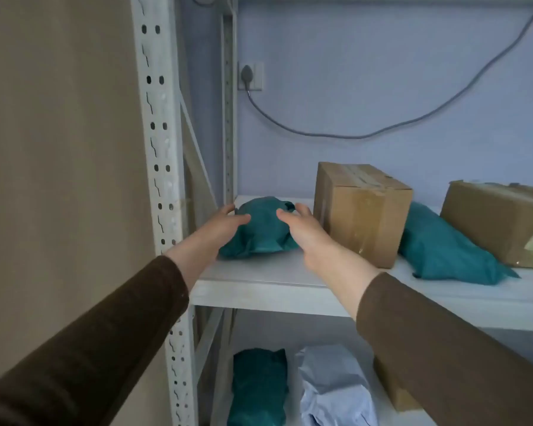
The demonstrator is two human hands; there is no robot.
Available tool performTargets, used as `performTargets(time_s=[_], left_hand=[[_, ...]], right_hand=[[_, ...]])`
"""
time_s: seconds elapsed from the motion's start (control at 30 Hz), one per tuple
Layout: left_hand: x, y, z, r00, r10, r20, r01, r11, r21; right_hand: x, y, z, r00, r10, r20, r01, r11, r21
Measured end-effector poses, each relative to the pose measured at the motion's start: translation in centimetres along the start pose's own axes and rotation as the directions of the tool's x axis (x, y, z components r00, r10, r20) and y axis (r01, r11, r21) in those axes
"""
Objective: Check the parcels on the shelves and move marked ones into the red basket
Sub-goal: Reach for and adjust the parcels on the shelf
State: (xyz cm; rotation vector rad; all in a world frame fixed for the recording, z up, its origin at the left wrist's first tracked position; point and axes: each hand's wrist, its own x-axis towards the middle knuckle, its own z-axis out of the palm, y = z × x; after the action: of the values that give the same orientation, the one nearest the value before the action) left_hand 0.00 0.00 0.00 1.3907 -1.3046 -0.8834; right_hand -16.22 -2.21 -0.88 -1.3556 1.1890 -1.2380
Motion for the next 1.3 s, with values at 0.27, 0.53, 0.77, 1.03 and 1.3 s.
performTargets(time_s=[0.27,0.53,0.77,1.03,1.3], left_hand=[[-1.0,-1.8,0.0,0.998,-0.021,0.064,0.018,0.999,0.05],[-6.4,-3.8,-0.2,1.0,-0.023,0.014,0.027,0.94,-0.34],[-13.4,-3.9,0.4,0.959,-0.036,0.283,0.193,0.814,-0.548],[-24.3,-4.1,6.2,0.952,-0.044,0.304,0.197,0.846,-0.495],[-32.7,-7.3,11.0,0.981,0.045,0.191,0.032,0.923,-0.383]], right_hand=[[0.9,2.1,1.1,0.987,0.16,0.014,-0.158,0.947,0.278],[-7.4,3.8,-1.4,0.99,-0.074,0.124,0.041,0.967,0.251],[-17.6,4.7,-7.7,0.941,-0.24,0.24,0.191,0.959,0.21],[-26.7,8.3,-15.1,0.922,-0.217,0.32,0.179,0.973,0.145],[-31.4,13.9,-20.6,0.984,-0.007,0.178,-0.013,0.994,0.113]])
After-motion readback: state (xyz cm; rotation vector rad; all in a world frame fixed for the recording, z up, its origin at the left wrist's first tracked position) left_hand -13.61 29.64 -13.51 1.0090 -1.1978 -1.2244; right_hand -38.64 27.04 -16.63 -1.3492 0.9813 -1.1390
